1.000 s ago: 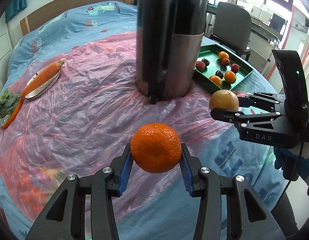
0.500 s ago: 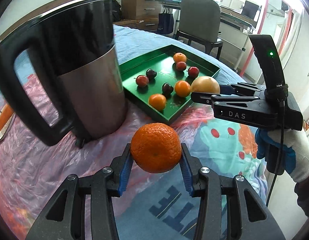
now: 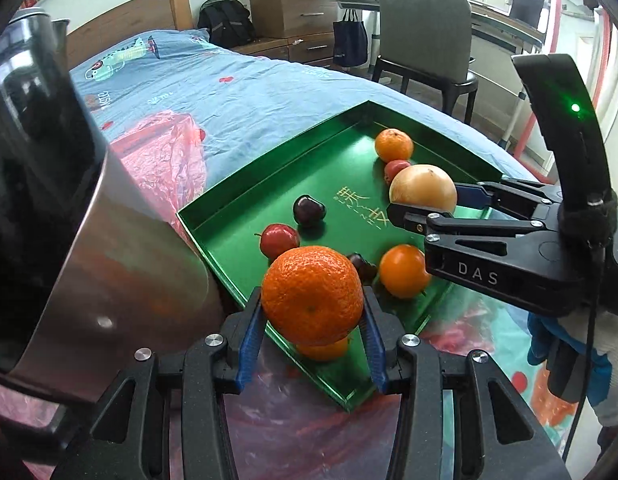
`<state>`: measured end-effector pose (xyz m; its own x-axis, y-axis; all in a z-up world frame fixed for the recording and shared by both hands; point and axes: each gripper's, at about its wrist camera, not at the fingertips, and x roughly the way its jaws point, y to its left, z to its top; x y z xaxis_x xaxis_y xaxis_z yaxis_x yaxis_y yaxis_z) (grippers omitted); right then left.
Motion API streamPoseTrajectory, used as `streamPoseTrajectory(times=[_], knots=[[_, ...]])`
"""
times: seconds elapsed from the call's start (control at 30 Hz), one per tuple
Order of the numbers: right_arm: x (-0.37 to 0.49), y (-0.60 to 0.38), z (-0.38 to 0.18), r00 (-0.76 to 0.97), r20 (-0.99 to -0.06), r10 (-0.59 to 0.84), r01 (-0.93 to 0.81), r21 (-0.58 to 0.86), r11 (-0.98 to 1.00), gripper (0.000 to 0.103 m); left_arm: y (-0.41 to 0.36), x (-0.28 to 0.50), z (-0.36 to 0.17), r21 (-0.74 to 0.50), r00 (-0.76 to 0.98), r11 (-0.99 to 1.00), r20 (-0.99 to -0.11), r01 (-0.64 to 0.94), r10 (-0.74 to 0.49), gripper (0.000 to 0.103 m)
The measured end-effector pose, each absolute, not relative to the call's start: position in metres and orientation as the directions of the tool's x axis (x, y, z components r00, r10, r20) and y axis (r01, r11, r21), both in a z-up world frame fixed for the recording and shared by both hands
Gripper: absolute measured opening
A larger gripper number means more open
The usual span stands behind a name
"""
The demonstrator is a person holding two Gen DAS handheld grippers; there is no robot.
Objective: Organize fruits
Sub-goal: 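Lower both fruits into the green tray and open both tools, then withdraw both open tools away from the green tray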
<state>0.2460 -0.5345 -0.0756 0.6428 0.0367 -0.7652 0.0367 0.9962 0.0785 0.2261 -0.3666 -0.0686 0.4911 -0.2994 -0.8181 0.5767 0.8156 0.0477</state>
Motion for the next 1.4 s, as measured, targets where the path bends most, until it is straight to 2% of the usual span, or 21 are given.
streamPoseTrajectory(times=[0.1, 0.43, 0.73, 0.97, 1.03, 1.1, 1.23, 1.4], knots=[[0.256, -0.538, -0.086, 0.635, -0.772, 0.036, 0.043, 0.082, 0.996, 0.086, -0.377, 0.238, -0.081, 0.093, 0.509, 0.818, -0.820, 0.568, -0.260, 0.039], [0.272, -0.536, -0.104, 0.621, -0.784, 0.016, 0.034, 0.048, 0.998, 0.086, -0.389, 0.251, -0.112, 0.112, 0.493, 0.822, -0.842, 0.558, -0.220, 0.040], [0.272, -0.532, -0.110, 0.609, -0.793, 0.000, 0.035, 0.027, 0.999, 0.087, -0.389, 0.252, -0.110, 0.102, 0.498, 0.832, -0.838, 0.546, -0.224, 0.040], [0.268, -0.532, -0.100, 0.624, -0.782, -0.007, 0.049, 0.029, 0.998, 0.089, -0.388, 0.241, -0.098, 0.121, 0.532, 0.829, -0.815, 0.546, -0.232, 0.053], [0.265, -0.531, -0.095, 0.629, -0.777, -0.014, 0.052, 0.024, 0.998, 0.092, -0.386, 0.237, -0.093, 0.119, 0.541, 0.833, -0.808, 0.540, -0.235, 0.055], [0.259, -0.532, -0.089, 0.639, -0.769, -0.023, 0.062, 0.022, 0.998, 0.099, -0.380, 0.232, -0.085, 0.104, 0.547, 0.841, -0.800, 0.532, -0.247, 0.057], [0.245, -0.532, -0.076, 0.653, -0.757, -0.040, 0.088, 0.024, 0.996, 0.102, -0.366, 0.218, -0.068, 0.062, 0.554, 0.851, -0.783, 0.521, -0.282, 0.059], [0.221, -0.523, -0.064, 0.655, -0.753, -0.054, 0.096, 0.012, 0.995, 0.103, -0.342, 0.188, -0.049, 0.036, 0.567, 0.847, -0.758, 0.530, -0.322, 0.071]])
